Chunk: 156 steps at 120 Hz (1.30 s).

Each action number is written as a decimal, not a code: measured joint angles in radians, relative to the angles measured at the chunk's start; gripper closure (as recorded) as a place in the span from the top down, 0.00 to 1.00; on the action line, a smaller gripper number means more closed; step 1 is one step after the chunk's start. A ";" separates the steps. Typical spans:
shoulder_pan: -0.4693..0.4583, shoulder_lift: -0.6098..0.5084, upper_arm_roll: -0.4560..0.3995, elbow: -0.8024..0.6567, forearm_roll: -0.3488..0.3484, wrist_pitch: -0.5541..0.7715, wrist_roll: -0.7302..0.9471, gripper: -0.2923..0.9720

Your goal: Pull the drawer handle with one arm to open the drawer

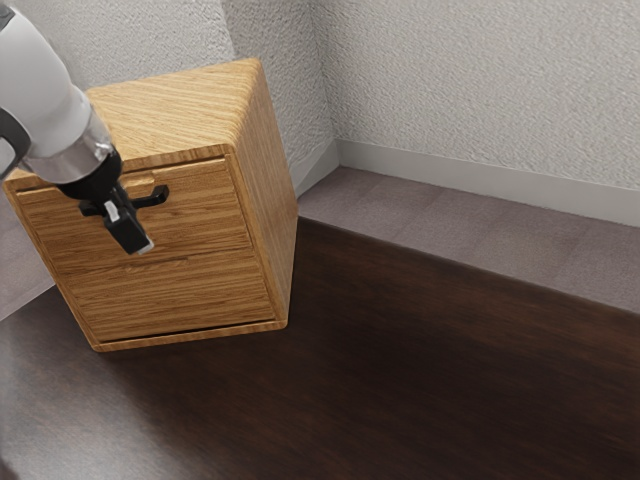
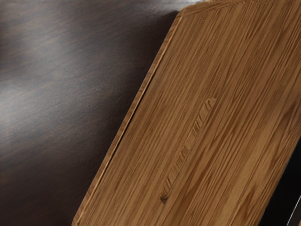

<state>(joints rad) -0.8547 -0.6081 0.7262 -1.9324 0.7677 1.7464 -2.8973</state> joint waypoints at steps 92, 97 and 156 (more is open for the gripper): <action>-0.051 0.007 0.126 0.009 0.010 0.013 0.000 0.77; -0.054 0.008 0.127 0.009 0.009 0.014 0.000 0.77; 0.031 0.136 0.021 0.020 -0.136 0.038 0.000 0.77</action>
<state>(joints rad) -0.8234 -0.4719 0.7476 -1.9127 0.6315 1.7842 -2.8973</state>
